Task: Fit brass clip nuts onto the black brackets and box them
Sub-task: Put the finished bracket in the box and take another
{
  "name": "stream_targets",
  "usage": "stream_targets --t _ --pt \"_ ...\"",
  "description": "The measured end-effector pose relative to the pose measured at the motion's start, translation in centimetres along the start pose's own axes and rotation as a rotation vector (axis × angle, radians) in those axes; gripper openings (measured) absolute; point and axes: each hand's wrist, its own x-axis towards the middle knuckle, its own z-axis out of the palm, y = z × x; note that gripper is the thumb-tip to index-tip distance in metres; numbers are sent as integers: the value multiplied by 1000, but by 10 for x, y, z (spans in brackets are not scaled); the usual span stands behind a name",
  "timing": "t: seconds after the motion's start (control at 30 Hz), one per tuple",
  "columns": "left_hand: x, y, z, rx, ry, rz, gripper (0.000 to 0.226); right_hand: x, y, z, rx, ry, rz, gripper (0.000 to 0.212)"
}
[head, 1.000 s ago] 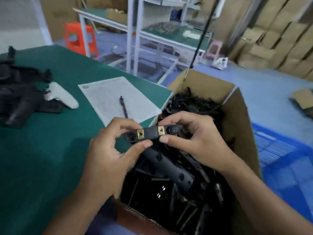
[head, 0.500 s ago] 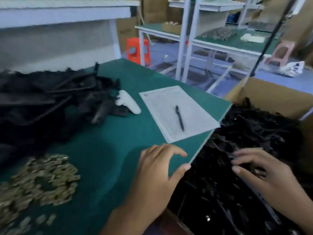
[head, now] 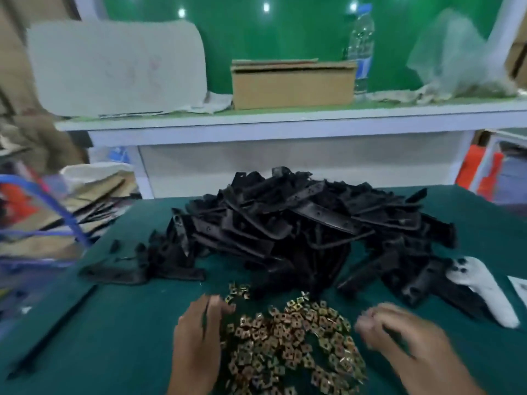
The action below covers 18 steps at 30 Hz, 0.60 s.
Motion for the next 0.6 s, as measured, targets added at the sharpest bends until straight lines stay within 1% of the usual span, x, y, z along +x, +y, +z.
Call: stream_targets --t 0.03,0.07,0.1,0.13,0.17,0.23,0.27,0.3,0.4,0.47,0.5,0.53,0.6 --pt "3 -2 1 -36 14 -49 48 16 -6 14 59 -119 31 47" --pt "4 -4 3 -56 18 -73 50 31 -3 30 14 -182 49 40" --pt "5 -5 4 -67 16 -79 52 46 1 43 -40 -209 110 35" --pt "5 -5 6 -79 7 -79 53 62 2 52 -147 -218 177 36" --pt "6 -6 7 -94 1 -79 53 72 4 59 -305 -202 218 42" --pt "6 -7 8 -132 10 -79 51 84 8 73 -584 -106 181 50" --pt "6 -9 9 -146 23 -70 51 88 11 77 -680 -54 162 49" --pt "6 -11 9 -149 34 -57 51 90 13 77 -725 -26 164 47" --pt "7 -13 10 -137 38 -24 51 92 20 66 -714 6 233 40" --pt "6 -12 10 -125 35 -7 50 89 24 52 -596 85 282 42" --pt "6 -11 11 -120 33 -4 49 87 27 43 -518 159 288 42" --pt "6 -11 11 -115 28 -1 49 86 29 35 -457 269 256 42" --pt "5 -9 10 -104 18 12 48 81 36 23 -379 496 151 44"
